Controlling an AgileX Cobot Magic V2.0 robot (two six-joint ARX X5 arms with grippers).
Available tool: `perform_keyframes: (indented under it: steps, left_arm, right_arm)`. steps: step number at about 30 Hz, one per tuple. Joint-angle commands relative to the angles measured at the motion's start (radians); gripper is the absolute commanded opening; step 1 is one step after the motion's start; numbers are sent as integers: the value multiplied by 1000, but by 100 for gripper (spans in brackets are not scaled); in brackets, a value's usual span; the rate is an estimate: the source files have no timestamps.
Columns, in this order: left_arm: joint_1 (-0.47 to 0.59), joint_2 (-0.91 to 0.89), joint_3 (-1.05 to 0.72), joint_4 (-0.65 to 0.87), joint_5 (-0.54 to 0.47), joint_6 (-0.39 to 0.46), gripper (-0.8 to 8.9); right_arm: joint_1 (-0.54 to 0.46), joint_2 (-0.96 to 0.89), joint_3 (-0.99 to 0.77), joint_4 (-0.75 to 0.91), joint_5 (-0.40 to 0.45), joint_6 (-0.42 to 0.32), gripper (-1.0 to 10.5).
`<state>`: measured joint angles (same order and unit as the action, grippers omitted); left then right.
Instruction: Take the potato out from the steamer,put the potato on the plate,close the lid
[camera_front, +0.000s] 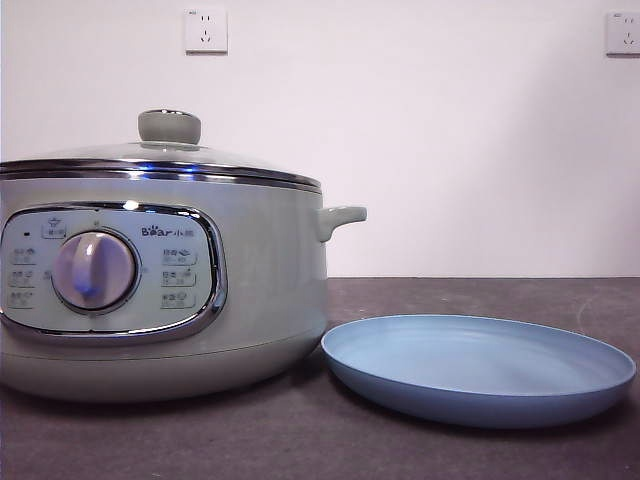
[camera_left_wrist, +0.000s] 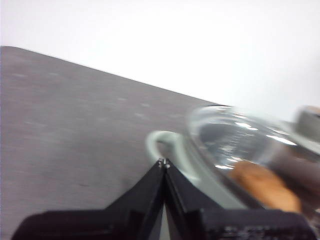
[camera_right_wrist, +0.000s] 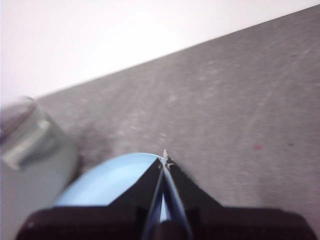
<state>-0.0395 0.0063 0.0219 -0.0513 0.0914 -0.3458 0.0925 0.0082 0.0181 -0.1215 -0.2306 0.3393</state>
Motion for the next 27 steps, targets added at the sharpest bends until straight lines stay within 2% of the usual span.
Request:
perform_keyframes:
  steps: [1,5,8,13,16,22,27]
  left_arm:
    - [2,-2,40,-21,76,-40,-6]
    - [2,-1,136,-122,125,-44,-6]
    - [-3,19,218,-177,122,-43,-6]
    - [-5,94,339,-183,108,-43,-6]
    - [-5,160,412,-194,115,-43,-6]
    - [-38,290,520,-195,121,-16,-6]
    - [-81,375,579,-182,125,22,-4]
  right_arm:
    - [2,-2,5,23,-50,98,-8]
    - [2,13,56,18,-110,109,-10]
    - [2,50,114,18,-111,118,-11]
    - [2,159,240,28,-111,130,-11]
    - [2,246,336,21,-116,81,-11]
    - [15,422,533,22,-216,-59,2]
    - [63,537,678,12,-216,-124,3]
